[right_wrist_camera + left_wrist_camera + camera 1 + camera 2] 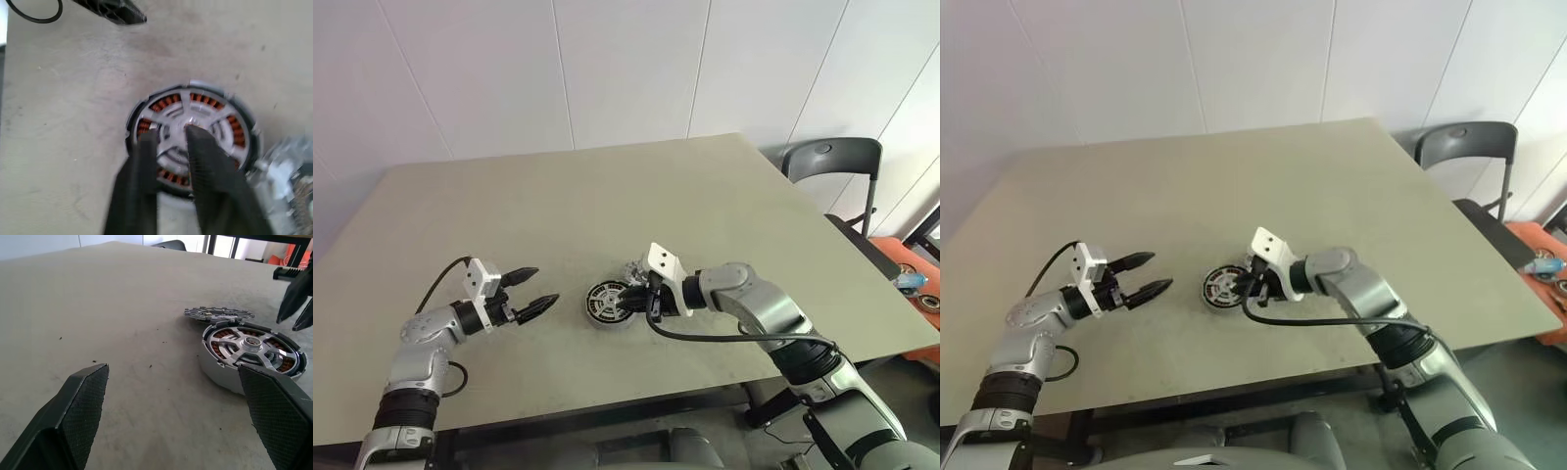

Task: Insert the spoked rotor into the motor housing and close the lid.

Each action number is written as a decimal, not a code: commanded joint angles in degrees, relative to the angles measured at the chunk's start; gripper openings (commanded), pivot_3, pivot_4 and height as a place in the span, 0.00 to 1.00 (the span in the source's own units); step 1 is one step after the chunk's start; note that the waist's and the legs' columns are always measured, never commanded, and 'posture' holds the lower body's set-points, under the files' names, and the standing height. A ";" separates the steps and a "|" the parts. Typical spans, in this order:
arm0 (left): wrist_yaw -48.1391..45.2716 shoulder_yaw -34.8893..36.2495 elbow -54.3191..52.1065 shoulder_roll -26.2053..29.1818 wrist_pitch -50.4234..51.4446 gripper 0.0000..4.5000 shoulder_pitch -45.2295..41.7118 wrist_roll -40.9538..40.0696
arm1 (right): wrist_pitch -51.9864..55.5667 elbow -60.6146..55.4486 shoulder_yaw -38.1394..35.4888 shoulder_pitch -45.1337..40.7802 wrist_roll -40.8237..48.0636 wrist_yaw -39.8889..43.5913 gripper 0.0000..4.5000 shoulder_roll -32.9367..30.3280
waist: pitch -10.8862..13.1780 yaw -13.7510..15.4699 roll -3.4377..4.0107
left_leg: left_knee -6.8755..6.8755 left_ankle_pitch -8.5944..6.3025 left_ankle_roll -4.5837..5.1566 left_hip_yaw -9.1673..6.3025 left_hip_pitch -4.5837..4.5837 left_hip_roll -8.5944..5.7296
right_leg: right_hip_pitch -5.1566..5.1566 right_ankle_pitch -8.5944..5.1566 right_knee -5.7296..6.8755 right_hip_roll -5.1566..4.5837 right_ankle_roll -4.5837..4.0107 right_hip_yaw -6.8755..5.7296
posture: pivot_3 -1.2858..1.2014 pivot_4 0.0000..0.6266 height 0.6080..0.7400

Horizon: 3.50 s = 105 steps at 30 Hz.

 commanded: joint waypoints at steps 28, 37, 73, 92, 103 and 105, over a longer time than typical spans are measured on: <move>-2.80 0.35 11.71 0.15 -9.53 1.00 -3.87 1.08 | -18.38 7.40 9.39 -3.59 -19.76 7.83 0.68 -2.50 | 0.02 0.48 -0.01 | 0.00 0.00 0.00 0.06 -0.03 -0.03 | -0.05 0.07 -0.03 -0.02 -0.03 -0.04 | 0.52 0.00 1.00; -3.59 0.27 15.71 -1.19 -14.44 1.00 -3.37 1.80 | -18.63 6.32 8.03 -2.74 -19.69 8.55 0.44 -1.58 | 0.02 0.27 -0.02 | 0.00 0.00 -0.01 0.10 0.23 0.01 | 0.14 0.12 0.03 0.03 -0.10 -0.05 | 0.52 0.00 1.00; 8.02 -4.08 -15.09 -2.26 5.02 1.00 2.37 0.81 | -16.06 4.35 7.21 -3.44 -14.46 20.45 0.00 -1.64 | 0.05 -0.04 -0.01 | -0.08 0.00 -0.01 0.12 0.12 0.05 | 0.02 0.17 -0.07 0.00 -0.06 -0.05 | 0.52 0.00 1.00; 2.08 1.51 -10.52 2.58 3.80 1.00 4.12 -2.24 | 18.72 -4.22 -11.91 0.76 8.19 12.76 0.43 5.45 | 0.07 1.07 0.01 | -0.07 0.00 -0.01 0.05 0.14 0.07 | 0.04 0.17 -0.07 -0.03 -0.08 -0.06 | 0.52 0.00 1.00; 0.37 -0.35 1.10 -0.94 -3.65 1.00 0.71 1.14 | 54.36 -4.43 -27.00 7.86 28.05 -1.97 0.43 6.53 | 0.07 1.24 0.02 | -0.04 -0.01 -0.01 0.14 0.06 0.06 | -0.02 0.18 -0.07 -0.01 -0.07 -0.09 | 0.52 0.00 1.00; 1.79 -1.57 0.62 -2.54 -4.19 1.00 1.03 2.15 | 54.36 -2.46 -27.34 10.05 33.45 -6.95 0.43 5.35 | 0.07 1.30 0.02 | -0.08 -0.01 -0.01 0.13 0.06 0.06 | -0.02 0.18 -0.10 -0.02 -0.07 -0.09 | 0.52 0.00 1.00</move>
